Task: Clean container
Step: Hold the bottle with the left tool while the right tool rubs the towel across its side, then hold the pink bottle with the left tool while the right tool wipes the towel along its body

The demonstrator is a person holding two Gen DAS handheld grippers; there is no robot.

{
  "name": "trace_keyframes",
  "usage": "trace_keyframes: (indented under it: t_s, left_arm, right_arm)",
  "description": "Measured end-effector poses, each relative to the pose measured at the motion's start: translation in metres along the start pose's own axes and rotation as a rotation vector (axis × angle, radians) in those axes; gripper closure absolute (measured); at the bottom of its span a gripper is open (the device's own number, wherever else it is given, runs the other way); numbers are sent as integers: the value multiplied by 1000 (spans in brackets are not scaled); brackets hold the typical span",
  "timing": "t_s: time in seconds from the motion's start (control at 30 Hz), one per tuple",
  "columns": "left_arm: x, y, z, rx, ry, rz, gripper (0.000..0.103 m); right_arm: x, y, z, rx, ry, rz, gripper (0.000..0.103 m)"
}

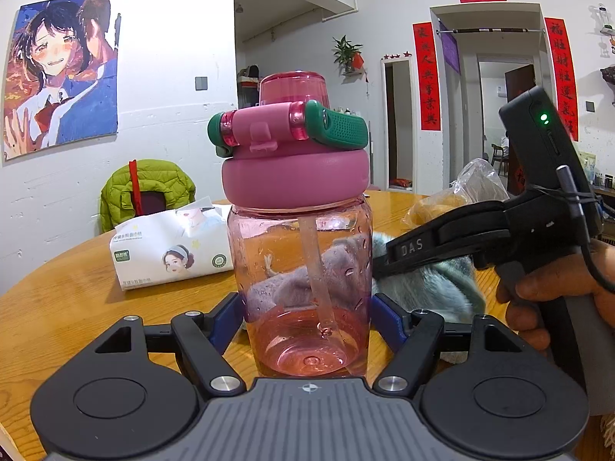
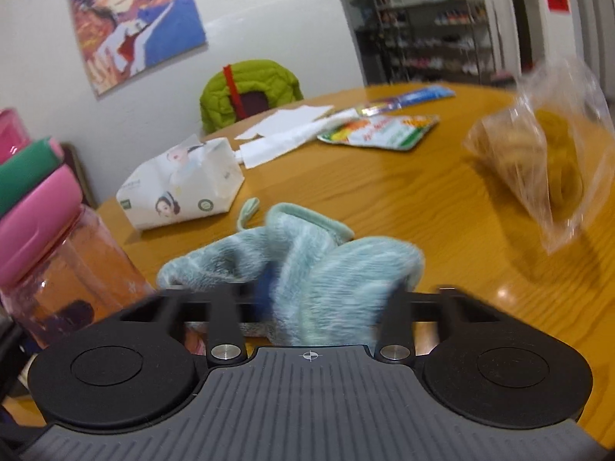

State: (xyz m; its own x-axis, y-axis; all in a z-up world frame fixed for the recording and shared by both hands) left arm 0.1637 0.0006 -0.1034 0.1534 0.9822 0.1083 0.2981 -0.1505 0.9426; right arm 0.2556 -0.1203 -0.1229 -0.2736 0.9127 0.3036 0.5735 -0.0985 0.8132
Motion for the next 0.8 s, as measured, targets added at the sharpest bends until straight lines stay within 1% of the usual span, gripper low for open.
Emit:
trace_keyframes:
  t_s: [0.07, 0.13, 0.2, 0.23, 0.27, 0.33, 0.37, 0.43, 0.5, 0.53, 0.57, 0.63, 0.67, 0.73, 0.8]
  left_arm:
    - [0, 0, 0, 0, 0, 0, 32]
    - [-1, 0, 0, 0, 0, 0, 32]
    - [-1, 0, 0, 0, 0, 1, 32]
    - [-1, 0, 0, 0, 0, 0, 32]
    - [-1, 0, -1, 0, 0, 0, 32]
    - [-2, 0, -1, 0, 0, 1, 32]
    - [-2, 0, -1, 0, 0, 0, 32]
    - [-2, 0, -1, 0, 0, 1, 32]
    - [-3, 0, 0, 0, 1, 2, 32]
    - [-3, 0, 0, 1, 1, 2, 32]
    - [-4, 0, 0, 1, 1, 2, 32]
    - [-4, 1, 0, 1, 2, 3, 32]
    - [-5, 1, 0, 1, 2, 3, 32]
    - [-4, 0, 0, 1, 2, 3, 32]
    - [-4, 0, 0, 0, 2, 2, 32]
  right_arm:
    - [5, 6, -11, -60, -14, -39, 85]
    - [9, 17, -26, -157, -7, -69, 85]
    - [14, 29, -49, -268, 70, -60, 85]
    - [15, 34, -59, -312, 139, -26, 85]
    - [14, 38, -69, -347, 235, 34, 85]
    - [4, 46, -86, -388, 515, 228, 85]
    - [-3, 49, -90, -391, 657, 325, 85]
    - [-18, 52, -96, -400, 833, 455, 84]
    - [-32, 54, -102, -423, 916, 505, 84]
    - [-37, 54, -104, -432, 932, 519, 84]
    - [-41, 53, -105, -440, 922, 522, 84]
    - [-47, 51, -105, -449, 868, 498, 84]
    - [-46, 49, -102, -435, 837, 478, 84]
    - [-39, 44, -88, -368, 811, 455, 84]
    - [-28, 38, -71, -286, 858, 468, 84]
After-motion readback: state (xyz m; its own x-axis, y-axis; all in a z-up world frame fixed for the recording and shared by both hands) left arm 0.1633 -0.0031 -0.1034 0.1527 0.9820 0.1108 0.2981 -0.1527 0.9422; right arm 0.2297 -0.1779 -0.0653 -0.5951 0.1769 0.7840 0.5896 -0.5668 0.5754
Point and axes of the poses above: each gripper's, at about its wrist camera, not at the fingertips, and z roughly the way its jaws point, x to its left, y to its top, the point moved 8 cm from there along z, roughly the way its jaws point, and after that the axes turned 5 degrees about y, right-handed, at the moved point
